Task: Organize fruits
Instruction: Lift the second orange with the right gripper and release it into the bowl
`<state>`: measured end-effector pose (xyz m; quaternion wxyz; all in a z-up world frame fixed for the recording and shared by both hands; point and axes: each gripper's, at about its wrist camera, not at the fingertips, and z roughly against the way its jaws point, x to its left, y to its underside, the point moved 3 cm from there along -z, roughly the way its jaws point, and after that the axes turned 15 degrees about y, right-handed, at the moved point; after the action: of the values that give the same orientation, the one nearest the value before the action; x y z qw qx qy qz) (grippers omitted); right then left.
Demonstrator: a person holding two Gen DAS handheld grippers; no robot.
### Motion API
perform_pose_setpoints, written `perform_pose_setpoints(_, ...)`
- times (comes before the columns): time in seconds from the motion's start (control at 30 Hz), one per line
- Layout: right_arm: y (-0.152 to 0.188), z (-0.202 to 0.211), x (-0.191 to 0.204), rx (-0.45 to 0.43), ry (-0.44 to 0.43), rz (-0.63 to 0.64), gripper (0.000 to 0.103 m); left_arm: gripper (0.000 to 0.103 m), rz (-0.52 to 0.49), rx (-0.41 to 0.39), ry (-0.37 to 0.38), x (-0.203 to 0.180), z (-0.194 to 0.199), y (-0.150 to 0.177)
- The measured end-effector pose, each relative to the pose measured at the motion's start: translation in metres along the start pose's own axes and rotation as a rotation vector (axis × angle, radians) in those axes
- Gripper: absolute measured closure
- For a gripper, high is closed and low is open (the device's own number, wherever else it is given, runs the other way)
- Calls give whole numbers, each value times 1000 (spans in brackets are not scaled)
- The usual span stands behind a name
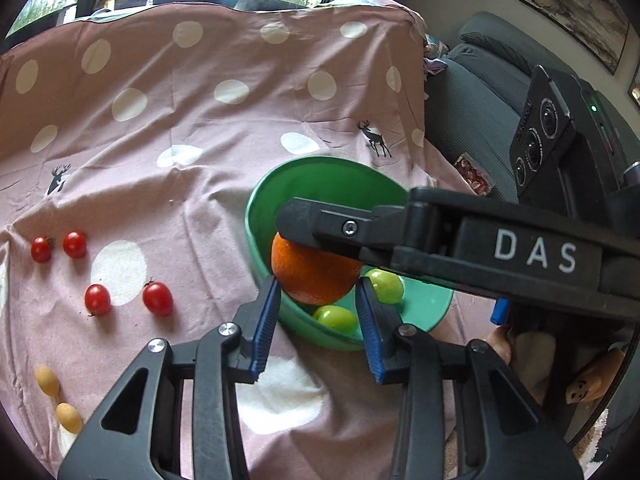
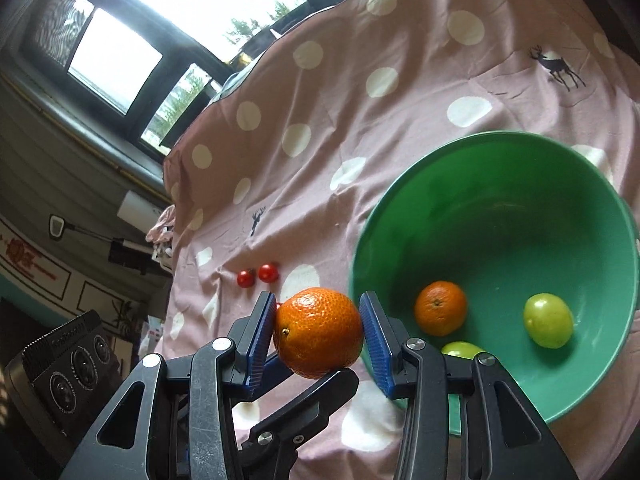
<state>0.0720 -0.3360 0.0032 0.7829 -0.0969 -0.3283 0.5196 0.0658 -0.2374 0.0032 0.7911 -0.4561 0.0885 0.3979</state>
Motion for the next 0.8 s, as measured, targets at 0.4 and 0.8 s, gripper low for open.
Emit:
perform_pose_setpoints(0.4,-15,4,-70,42,71,-133,57,65,3,108,54,-23,-65,-8)
perform_pose_setpoints(0.8,-11,-8,-77,91,216,-82,56,65,59,128,34,-20,-72,-1)
